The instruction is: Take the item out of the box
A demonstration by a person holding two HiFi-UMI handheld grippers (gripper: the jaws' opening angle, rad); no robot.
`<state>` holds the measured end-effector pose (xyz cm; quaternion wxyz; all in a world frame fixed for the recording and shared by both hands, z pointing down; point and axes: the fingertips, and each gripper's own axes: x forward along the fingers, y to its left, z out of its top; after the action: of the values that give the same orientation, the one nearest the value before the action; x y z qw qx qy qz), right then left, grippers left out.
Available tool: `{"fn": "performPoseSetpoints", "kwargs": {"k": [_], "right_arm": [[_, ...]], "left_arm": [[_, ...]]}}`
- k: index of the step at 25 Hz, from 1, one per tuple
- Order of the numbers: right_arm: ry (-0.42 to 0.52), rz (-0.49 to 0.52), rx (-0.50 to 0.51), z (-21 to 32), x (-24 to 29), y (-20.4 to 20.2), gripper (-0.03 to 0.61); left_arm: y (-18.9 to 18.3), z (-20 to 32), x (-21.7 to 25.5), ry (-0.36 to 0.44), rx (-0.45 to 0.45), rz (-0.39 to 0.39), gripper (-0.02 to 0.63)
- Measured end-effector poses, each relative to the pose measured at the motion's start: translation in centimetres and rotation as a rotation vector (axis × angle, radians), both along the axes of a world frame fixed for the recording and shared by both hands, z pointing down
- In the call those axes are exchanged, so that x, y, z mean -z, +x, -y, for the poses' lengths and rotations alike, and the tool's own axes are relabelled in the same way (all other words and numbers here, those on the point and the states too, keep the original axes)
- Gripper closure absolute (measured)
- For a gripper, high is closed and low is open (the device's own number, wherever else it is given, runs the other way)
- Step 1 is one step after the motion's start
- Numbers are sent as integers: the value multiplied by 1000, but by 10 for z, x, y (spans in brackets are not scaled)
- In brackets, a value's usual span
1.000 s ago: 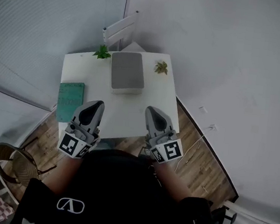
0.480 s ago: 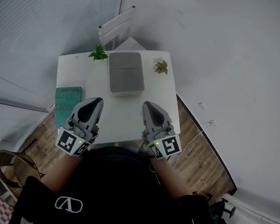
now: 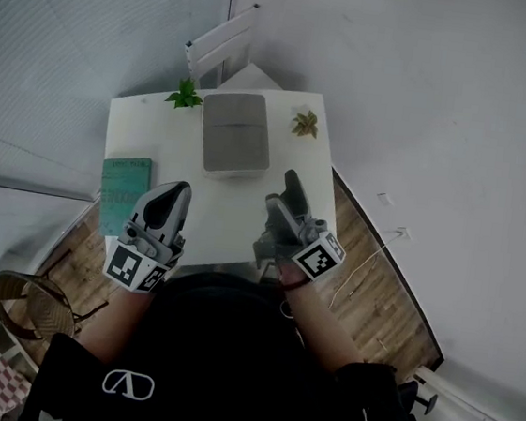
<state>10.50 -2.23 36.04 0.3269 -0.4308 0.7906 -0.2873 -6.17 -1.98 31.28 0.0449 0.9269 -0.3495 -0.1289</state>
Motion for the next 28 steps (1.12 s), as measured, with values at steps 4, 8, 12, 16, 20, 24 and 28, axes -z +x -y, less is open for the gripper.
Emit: {"fn": "performPoseSetpoints", "kwargs": {"k": [4,8,12,16,20,24,28], "right_arm": [[-98,109,48,12,-28,5,48],[-232,287,66,23,-85,8,75],[-361,450,58,27,-143,4,84],[-435,561,57,32,-185,-6,86],[-480,557,44,36,-221,-13,86],[-532,570,12,41,-260,-17,92],[-569,578,2,45,-293,-22,95]], "left_arm": [[0,4,-5,-14,16,10,609],[-4,9,-15,-36,30,23,609],[-7,9,-22,-55,41,40,609],[-13,11,-32,-76,50,57,609],[-17,11,-40,-90,48,75,609],[-22,9,-45,-101,52,85,609],[-26,6,-50,-113,54,97,609]]}}
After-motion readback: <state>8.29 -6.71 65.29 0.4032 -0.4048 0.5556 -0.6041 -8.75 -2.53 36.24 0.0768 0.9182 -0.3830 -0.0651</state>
